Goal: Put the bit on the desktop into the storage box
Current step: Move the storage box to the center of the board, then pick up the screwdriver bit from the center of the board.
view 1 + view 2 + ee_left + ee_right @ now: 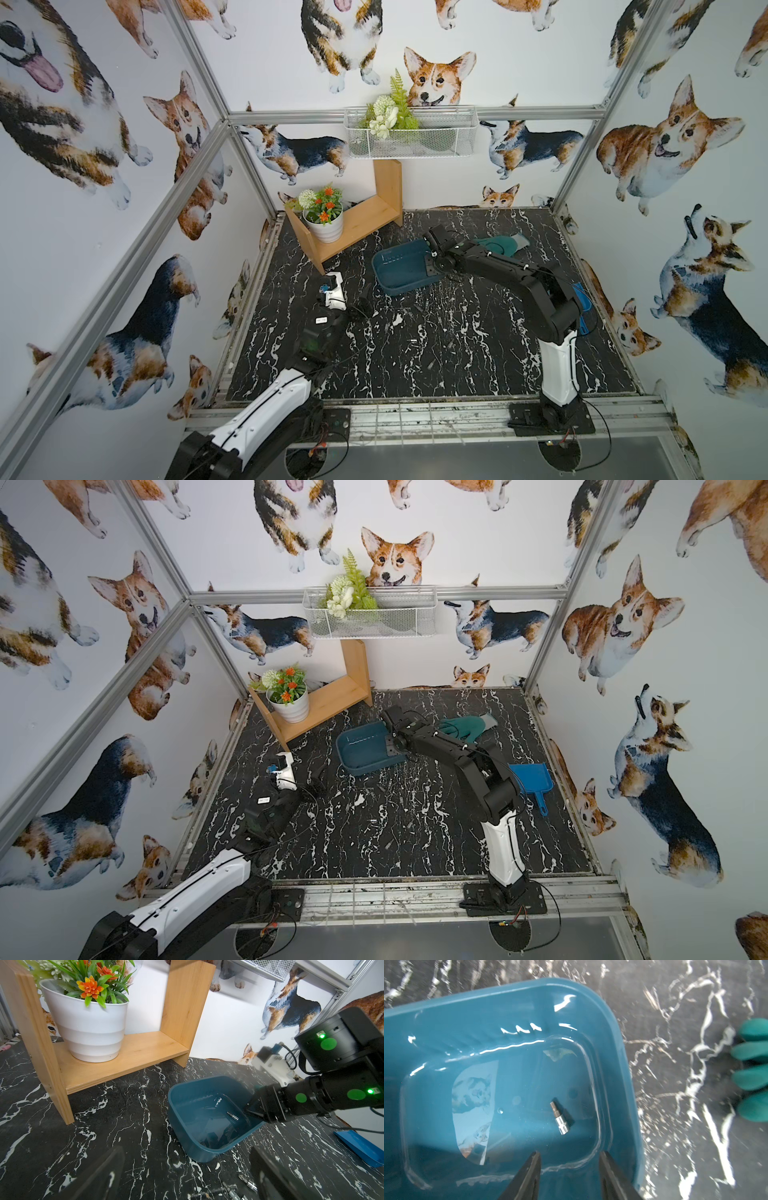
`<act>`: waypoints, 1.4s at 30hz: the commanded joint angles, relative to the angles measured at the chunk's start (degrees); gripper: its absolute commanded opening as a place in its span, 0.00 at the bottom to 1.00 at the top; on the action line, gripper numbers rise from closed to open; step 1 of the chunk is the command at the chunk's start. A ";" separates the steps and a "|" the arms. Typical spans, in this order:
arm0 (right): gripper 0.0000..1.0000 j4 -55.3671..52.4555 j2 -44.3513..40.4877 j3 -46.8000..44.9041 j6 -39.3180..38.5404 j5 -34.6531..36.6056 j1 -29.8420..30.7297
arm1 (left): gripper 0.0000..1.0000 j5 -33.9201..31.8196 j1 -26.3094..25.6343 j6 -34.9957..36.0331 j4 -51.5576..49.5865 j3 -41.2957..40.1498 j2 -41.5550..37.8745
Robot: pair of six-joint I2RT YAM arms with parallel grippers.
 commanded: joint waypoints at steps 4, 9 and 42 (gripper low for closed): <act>0.51 -0.42 -3.81 -2.27 -1.08 0.83 -0.15 | 1.00 0.88 -0.03 0.13 1.45 0.11 0.24; 0.52 2.14 -9.00 -4.71 -1.16 -1.52 -0.15 | 1.00 0.14 -0.06 0.02 -0.81 1.01 0.46; 0.90 56.68 -58.61 -69.95 -4.85 7.13 -0.15 | 0.96 -13.55 -21.06 -14.07 -45.72 17.15 13.07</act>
